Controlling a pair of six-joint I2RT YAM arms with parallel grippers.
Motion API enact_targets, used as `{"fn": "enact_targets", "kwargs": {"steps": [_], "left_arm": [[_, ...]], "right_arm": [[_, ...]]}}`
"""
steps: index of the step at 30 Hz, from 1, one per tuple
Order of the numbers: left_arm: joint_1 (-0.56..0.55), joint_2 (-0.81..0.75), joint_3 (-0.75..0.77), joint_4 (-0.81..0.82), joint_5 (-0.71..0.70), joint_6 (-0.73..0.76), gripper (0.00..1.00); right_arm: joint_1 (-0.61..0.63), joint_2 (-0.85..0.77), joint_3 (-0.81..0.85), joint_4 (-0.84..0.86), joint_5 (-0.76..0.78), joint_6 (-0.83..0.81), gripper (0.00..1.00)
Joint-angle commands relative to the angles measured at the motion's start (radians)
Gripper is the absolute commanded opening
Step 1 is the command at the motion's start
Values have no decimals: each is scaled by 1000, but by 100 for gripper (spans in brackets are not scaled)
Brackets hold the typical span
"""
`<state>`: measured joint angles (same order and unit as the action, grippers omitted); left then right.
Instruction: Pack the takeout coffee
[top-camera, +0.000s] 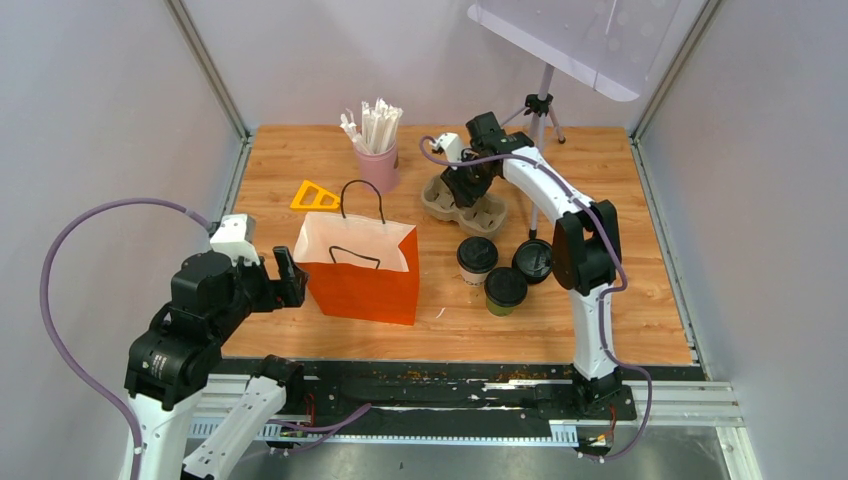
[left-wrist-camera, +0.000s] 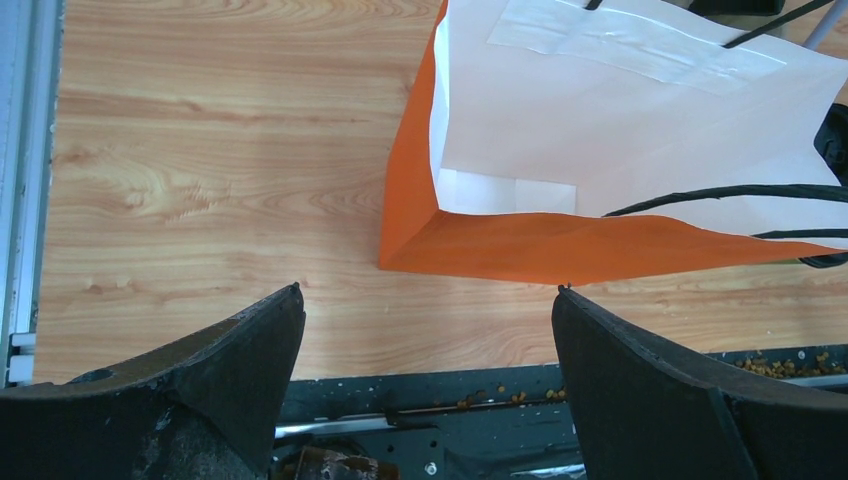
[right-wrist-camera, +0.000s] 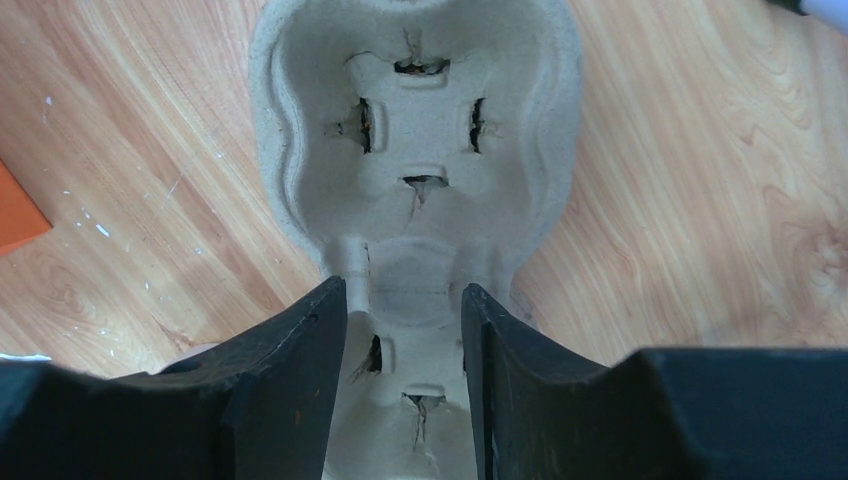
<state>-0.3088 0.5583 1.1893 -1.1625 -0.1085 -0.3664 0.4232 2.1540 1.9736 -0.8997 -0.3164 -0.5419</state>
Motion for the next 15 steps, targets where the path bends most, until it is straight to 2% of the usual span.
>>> {"fn": "enact_targets", "kwargs": {"steps": [1,6,10,15], "left_arm": [[1,1,16,38,-11,4,100],[1,1,6,45,-10,3,100],[0,4,4,46,-12,5,100],[0,4,3,37,-23,6,100]], "right_arm": [[9,36,26,11,7,-27,46],[11,46,15,16,18,-35,46],[17,46,13,19,34,-39,34],[27,31,32,19,65,-40,28]]}}
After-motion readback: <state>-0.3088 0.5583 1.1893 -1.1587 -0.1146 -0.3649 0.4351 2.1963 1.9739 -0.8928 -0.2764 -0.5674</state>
